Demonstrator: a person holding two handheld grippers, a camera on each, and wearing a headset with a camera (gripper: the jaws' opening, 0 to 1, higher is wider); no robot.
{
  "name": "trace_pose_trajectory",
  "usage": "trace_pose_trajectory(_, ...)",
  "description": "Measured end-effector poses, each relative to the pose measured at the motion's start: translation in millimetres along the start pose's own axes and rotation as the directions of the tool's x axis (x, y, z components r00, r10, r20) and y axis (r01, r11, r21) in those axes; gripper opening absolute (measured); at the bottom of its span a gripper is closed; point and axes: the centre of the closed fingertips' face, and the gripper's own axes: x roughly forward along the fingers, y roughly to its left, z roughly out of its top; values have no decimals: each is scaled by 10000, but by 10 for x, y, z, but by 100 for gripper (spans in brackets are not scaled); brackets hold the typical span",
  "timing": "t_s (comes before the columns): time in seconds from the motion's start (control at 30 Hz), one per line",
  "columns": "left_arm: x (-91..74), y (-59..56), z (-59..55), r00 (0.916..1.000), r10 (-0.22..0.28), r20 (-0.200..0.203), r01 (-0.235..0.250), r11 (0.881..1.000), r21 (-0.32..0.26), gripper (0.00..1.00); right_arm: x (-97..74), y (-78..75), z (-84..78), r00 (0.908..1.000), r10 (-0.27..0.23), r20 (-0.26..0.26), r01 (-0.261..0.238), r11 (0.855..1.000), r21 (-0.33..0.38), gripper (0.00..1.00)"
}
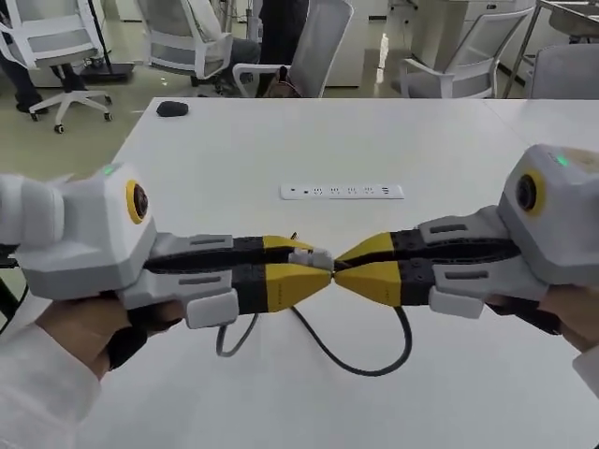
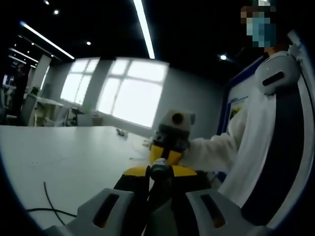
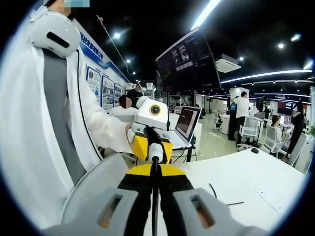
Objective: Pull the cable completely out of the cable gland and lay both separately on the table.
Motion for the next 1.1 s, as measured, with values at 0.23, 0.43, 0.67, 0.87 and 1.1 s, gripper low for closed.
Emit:
trace_pose_trajectory(0.23, -36, 16, -40, 10000, -2, -6, 2, 10000, -10, 16, -1, 6, -61, 9993, 29, -363, -37, 9998, -217, 2)
trace_pose_trajectory(0.43, -78, 58, -66, 9998, 167, 55, -167, 9999, -11, 16, -56, -21, -163, 9966, -86, -816, 54, 9992, -399, 2)
trace_pose_trajectory(0.67, -91, 80, -110, 9997, 243, 7, -243, 9997, -4, 16, -122, -34, -290, 9896, -246, -1419, 158, 9979, -626, 2)
trace_pose_trajectory(0.87, -138, 97, -125, 9995, 308, 47, -307, 9995, -17, 16, -217, -60, -450, 9746, -496, -2184, 307, 9955, -894, 2)
trace_pose_trajectory(1.1, -200, 113, -134, 9991, 428, 64, -428, 9991, -41, 16, -344, -116, -676, 9527, -800, -2934, 530, 9937, -989, 2)
